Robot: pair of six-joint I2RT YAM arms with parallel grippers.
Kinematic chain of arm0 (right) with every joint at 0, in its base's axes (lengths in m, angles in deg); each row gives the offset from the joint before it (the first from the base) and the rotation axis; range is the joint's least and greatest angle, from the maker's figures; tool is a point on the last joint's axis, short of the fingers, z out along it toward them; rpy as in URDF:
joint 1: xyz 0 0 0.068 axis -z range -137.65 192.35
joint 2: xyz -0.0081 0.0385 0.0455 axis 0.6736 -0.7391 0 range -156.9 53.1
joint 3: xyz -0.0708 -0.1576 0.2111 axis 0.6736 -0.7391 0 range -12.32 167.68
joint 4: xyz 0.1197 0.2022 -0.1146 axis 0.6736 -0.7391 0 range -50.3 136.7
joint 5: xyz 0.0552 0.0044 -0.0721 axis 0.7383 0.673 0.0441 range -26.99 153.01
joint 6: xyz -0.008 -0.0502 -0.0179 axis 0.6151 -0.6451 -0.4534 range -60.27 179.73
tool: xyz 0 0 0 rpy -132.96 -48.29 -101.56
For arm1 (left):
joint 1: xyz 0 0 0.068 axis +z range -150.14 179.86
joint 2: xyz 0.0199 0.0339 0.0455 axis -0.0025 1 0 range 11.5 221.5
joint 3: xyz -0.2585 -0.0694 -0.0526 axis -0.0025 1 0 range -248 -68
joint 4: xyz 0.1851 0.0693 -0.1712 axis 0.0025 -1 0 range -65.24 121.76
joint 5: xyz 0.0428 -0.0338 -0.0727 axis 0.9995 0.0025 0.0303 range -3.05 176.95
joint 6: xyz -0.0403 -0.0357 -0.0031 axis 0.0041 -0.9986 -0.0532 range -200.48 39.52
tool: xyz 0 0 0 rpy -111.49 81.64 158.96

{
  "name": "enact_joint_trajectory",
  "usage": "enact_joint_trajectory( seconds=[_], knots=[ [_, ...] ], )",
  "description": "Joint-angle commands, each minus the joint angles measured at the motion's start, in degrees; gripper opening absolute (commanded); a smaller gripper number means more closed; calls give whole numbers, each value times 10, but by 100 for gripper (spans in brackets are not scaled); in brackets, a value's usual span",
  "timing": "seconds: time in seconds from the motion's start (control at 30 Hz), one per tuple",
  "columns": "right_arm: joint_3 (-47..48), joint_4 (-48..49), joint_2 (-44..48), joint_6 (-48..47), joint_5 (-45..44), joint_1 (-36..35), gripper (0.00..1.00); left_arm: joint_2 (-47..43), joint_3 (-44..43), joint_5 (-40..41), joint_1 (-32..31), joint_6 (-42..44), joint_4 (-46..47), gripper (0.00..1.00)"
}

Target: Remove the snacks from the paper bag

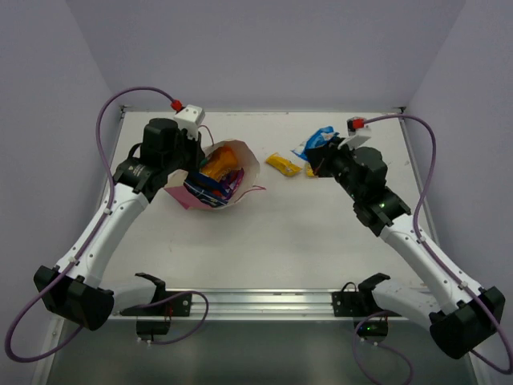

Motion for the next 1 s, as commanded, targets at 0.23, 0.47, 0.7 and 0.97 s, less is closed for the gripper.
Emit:
enact_joint_trajectory(
  seconds=[0.23, 0.47, 0.7, 0.97],
  knots=[
    [15, 22, -203, -5, -4, 258, 1, -27, 4, -24, 0, 37, 17, 0],
    [103, 1, -308, -47, 30, 283, 48, -25, 5, -32, 0, 39, 18, 0],
    [43, 51, -176, -147, 110, 118, 70, -27, 6, -33, 0, 43, 15, 0],
    [101, 100, -208, -221, 144, -115, 70, -28, 7, -30, 0, 44, 11, 0]
  ],
)
